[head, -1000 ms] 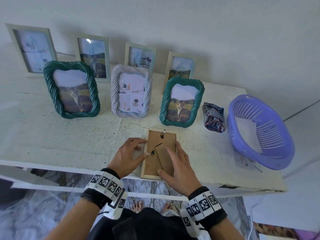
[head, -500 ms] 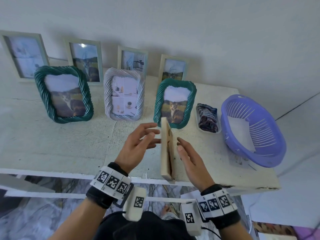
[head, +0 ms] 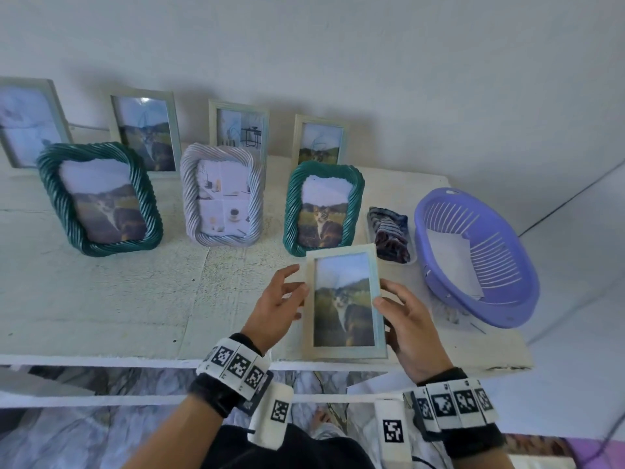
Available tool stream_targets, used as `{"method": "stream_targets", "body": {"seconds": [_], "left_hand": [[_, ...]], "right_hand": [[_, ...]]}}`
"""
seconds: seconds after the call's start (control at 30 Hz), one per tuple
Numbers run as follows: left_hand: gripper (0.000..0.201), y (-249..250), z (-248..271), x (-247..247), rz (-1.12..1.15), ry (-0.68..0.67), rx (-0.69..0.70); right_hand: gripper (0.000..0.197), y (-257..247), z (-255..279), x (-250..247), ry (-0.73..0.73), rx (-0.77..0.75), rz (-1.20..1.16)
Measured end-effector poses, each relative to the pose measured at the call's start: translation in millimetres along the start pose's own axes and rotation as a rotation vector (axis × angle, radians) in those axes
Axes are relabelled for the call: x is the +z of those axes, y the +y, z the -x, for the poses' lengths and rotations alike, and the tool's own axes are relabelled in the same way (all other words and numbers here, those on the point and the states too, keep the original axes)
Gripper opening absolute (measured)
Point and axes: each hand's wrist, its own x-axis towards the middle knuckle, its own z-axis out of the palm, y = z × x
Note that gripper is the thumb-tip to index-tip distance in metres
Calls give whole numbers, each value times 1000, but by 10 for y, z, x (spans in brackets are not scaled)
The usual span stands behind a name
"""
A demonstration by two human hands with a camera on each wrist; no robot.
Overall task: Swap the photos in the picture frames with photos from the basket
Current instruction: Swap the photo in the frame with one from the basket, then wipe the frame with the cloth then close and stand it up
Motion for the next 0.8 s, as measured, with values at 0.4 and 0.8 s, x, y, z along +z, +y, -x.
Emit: {"method": "stream_targets", "body": {"seconds": [0.4,0.8], "left_hand": [[52,121,147,-283,282,151,199],[51,11,152,-555,244,255,242]], "right_hand": [[24,-152,-505,166,10,-332,569],[36,-335,-1944,127,209,-93,1546]]}}
